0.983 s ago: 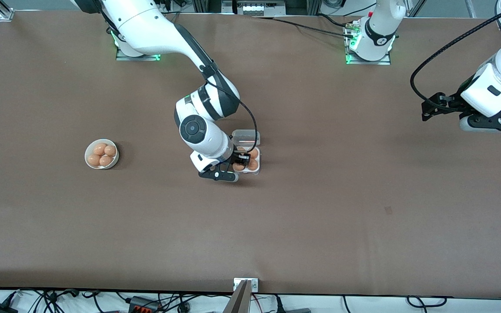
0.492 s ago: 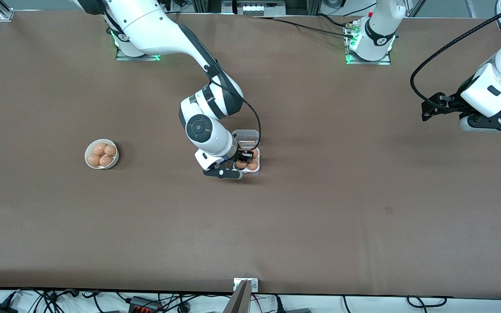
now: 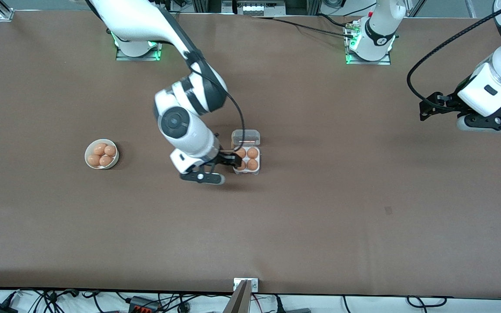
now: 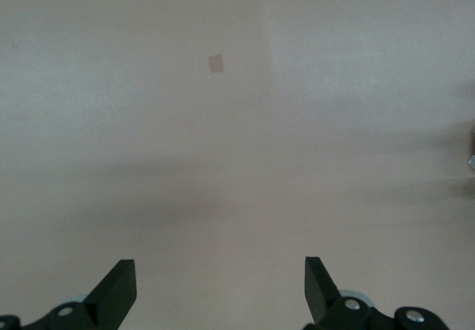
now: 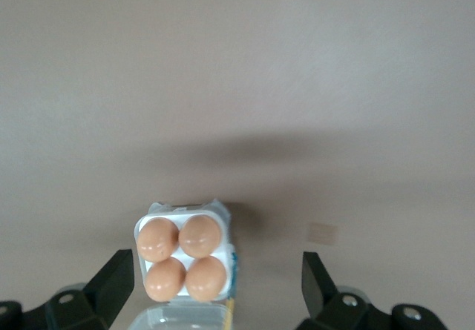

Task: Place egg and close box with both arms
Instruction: 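Withdraw the right gripper while the left gripper moves toward the carton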

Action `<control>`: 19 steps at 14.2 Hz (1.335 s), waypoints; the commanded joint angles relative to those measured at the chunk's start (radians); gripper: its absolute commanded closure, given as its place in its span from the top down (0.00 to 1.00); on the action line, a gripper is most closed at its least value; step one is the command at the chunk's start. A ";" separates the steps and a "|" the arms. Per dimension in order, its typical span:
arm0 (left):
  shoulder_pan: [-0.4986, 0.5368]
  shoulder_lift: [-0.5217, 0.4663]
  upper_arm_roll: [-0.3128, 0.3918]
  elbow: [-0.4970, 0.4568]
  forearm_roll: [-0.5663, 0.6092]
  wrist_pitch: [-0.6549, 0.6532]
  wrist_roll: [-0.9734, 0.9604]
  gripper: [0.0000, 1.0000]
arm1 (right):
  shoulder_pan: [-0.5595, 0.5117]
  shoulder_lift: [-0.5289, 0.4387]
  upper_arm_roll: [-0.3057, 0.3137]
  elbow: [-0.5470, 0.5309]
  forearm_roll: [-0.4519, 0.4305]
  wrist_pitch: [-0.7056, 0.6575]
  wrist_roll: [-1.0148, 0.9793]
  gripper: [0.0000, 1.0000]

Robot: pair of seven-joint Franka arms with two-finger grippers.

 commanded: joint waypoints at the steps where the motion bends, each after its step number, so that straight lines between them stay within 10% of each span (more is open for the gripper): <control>1: 0.000 0.013 -0.030 0.030 -0.004 -0.018 0.010 1.00 | -0.001 -0.104 -0.032 -0.006 -0.087 -0.077 -0.015 1.00; 11: 0.014 0.059 -0.031 0.042 -0.005 -0.067 0.021 1.00 | -0.069 -0.244 -0.364 -0.003 -0.092 -0.318 -0.426 1.00; 15: 0.009 0.124 -0.031 0.071 -0.002 -0.070 0.024 1.00 | -0.168 -0.272 -0.336 0.019 -0.080 -0.327 -0.428 1.00; 19: 0.003 0.157 -0.032 0.127 -0.002 -0.104 0.054 0.17 | -0.500 -0.353 -0.039 0.019 -0.108 -0.394 -0.446 1.00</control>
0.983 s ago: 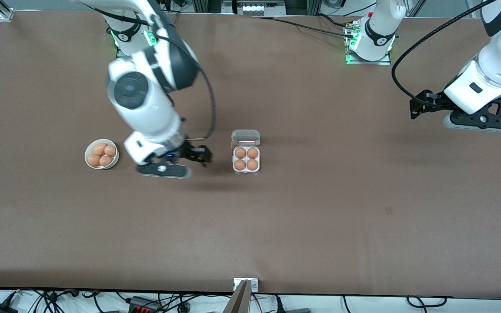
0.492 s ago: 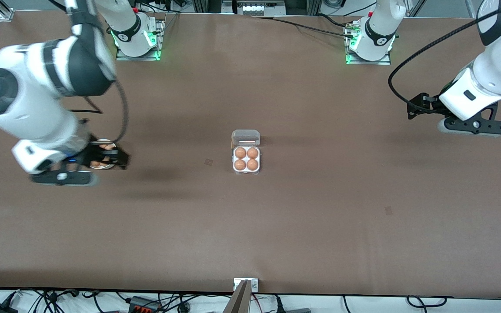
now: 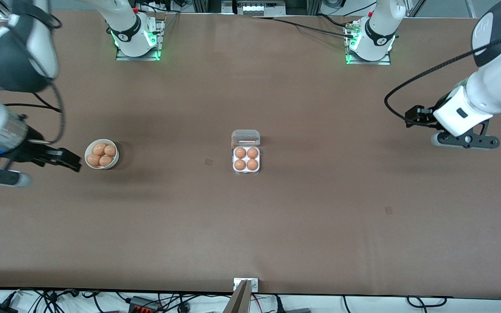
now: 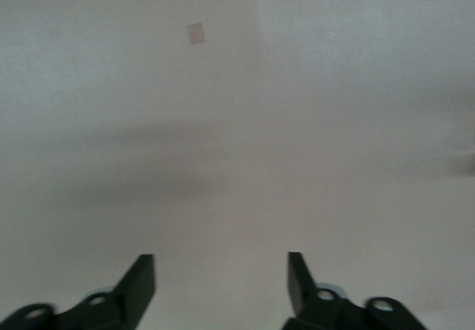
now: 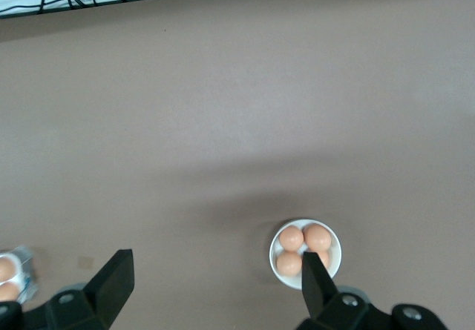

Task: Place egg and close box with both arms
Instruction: 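Withdraw the right gripper while the left gripper moves toward the carton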

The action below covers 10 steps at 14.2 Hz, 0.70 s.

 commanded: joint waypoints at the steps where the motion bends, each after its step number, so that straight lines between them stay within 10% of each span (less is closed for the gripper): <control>1: -0.001 0.033 -0.001 0.061 -0.004 -0.040 0.045 0.01 | -0.242 -0.075 0.222 -0.001 -0.048 -0.061 -0.057 1.00; 6: -0.006 0.038 -0.010 0.047 -0.016 -0.058 0.037 0.01 | -0.344 -0.146 0.312 -0.056 -0.161 -0.111 -0.159 1.00; 10: -0.006 0.041 -0.112 0.015 -0.019 -0.074 -0.044 0.01 | -0.344 -0.319 0.314 -0.333 -0.174 0.005 -0.159 1.00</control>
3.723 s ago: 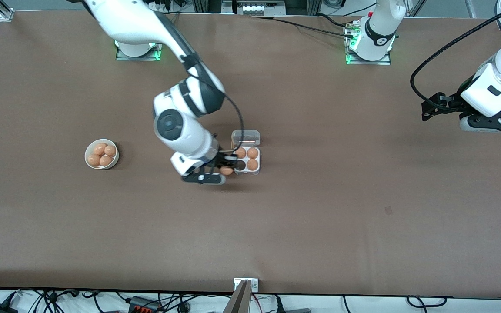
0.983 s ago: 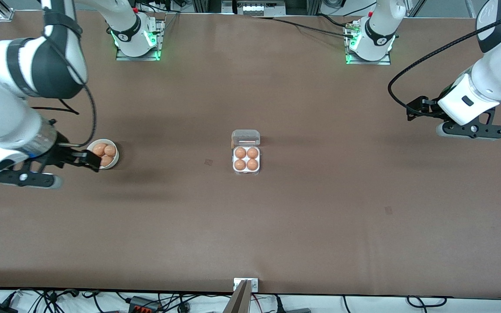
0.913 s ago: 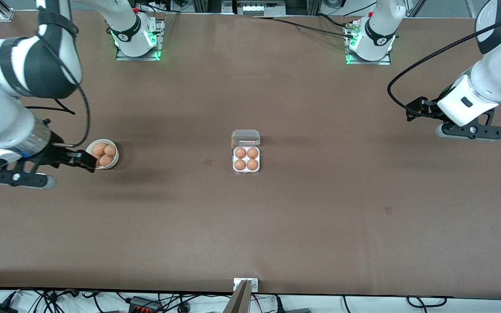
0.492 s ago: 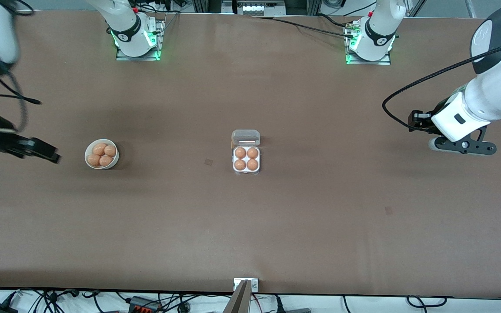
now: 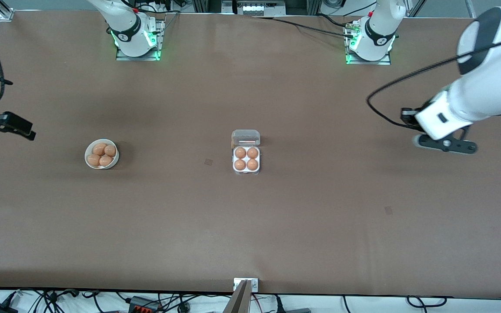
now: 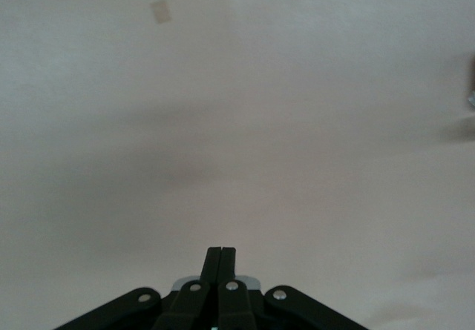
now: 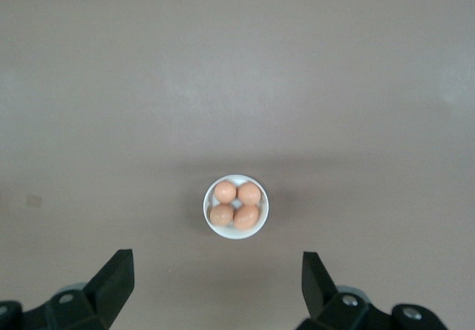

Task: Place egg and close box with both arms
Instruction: 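Move the left gripper over the open carton lid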

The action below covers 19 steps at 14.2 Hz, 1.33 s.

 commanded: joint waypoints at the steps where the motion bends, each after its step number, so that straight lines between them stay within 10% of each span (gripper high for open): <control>1: -0.001 0.013 -0.065 -0.027 -0.018 0.023 -0.058 0.01 | -0.013 -0.161 0.017 -0.238 -0.019 0.102 -0.014 1.00; 9: -0.001 0.014 -0.407 -0.214 -0.012 0.379 -0.518 0.01 | -0.016 -0.165 0.014 -0.205 -0.010 0.027 -0.025 1.00; 13: -0.076 0.077 -0.469 -0.281 0.005 0.575 -0.658 0.01 | -0.015 -0.165 0.017 -0.191 -0.010 0.022 -0.016 1.00; 19: -0.268 0.306 -0.472 -0.275 0.480 0.769 -1.081 0.01 | -0.016 -0.169 0.014 -0.186 -0.007 0.014 -0.024 1.00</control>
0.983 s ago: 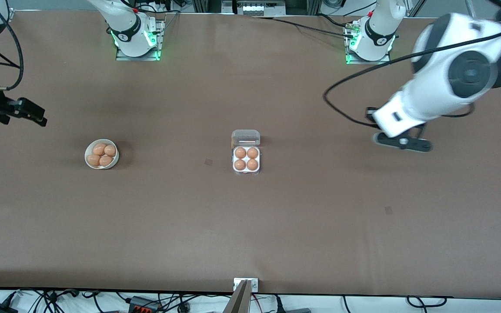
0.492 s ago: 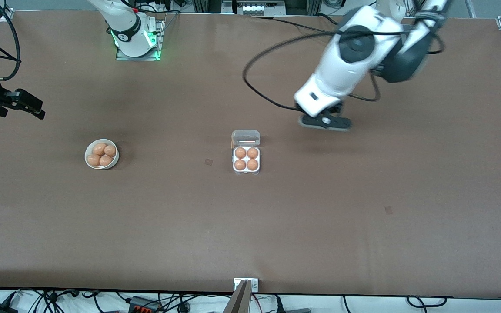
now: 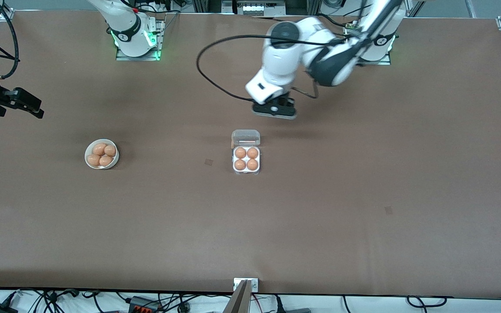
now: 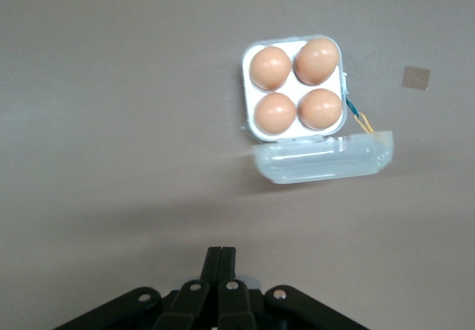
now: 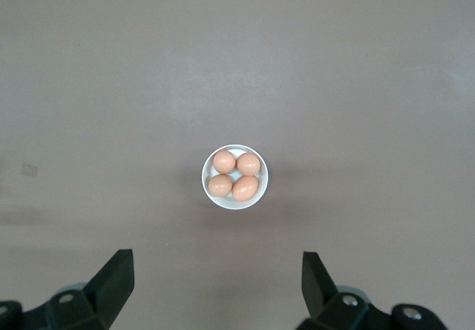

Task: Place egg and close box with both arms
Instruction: 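Move the left gripper over the open carton lid, then push the carton lid down shut with the left gripper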

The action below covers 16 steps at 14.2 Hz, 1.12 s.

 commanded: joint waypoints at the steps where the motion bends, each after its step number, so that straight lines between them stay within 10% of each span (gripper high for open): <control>1: -0.031 0.105 -0.005 0.024 0.182 0.081 -0.166 0.01 | -0.013 -0.009 0.011 0.007 -0.003 -0.023 -0.013 1.00; 16: -0.016 0.251 0.050 0.163 0.603 0.285 -0.237 0.01 | -0.007 0.017 0.023 0.006 -0.001 0.000 -0.004 1.00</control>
